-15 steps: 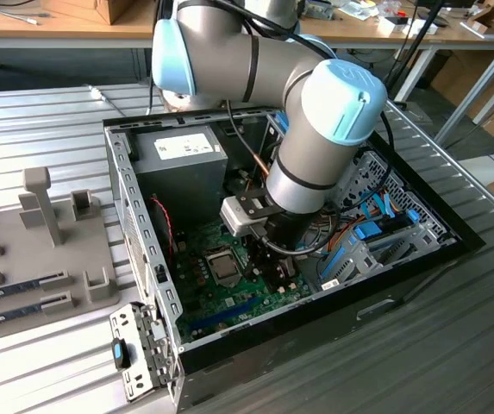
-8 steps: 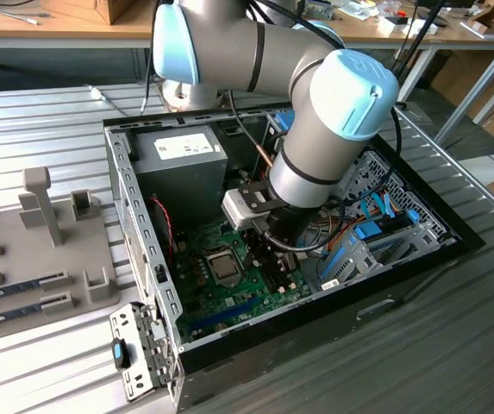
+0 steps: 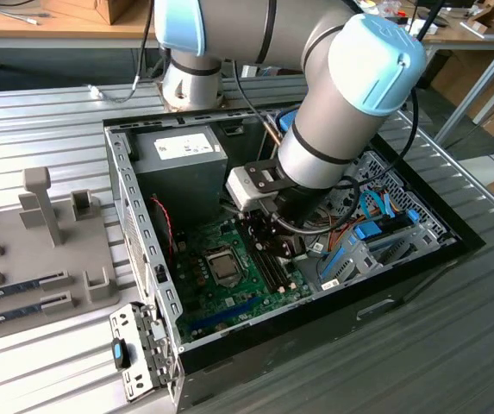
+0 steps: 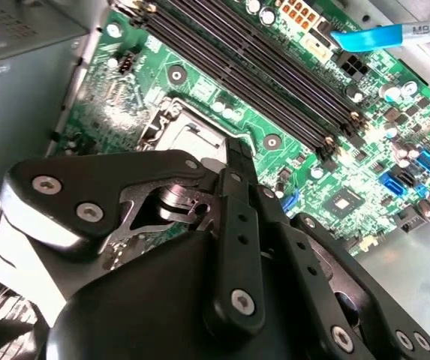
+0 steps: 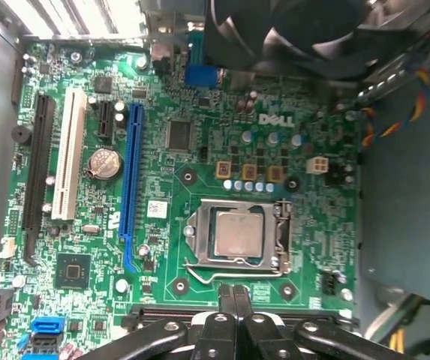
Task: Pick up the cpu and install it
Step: 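Install the second cpu locking lever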
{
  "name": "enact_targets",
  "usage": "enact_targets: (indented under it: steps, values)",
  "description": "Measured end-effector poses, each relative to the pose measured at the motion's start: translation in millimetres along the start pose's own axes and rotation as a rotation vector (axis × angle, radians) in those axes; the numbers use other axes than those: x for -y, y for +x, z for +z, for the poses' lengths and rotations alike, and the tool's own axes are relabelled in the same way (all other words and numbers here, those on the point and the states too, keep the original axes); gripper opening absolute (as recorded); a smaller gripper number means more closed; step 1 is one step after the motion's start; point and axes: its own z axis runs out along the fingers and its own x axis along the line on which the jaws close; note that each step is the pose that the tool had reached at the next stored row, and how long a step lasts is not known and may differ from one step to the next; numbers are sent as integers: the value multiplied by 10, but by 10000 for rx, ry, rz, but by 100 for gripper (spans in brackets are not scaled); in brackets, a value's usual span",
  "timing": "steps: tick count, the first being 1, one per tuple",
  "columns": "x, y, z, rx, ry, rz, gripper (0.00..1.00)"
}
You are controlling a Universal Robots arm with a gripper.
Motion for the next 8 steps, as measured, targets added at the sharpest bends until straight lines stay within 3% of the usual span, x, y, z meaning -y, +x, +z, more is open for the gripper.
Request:
enact_targets:
  steps: [2, 8]
  values:
    - [-3, -2, -33, 10, -1, -1, 11]
    - [-3, -3, -33, 28, 1, -2, 11]
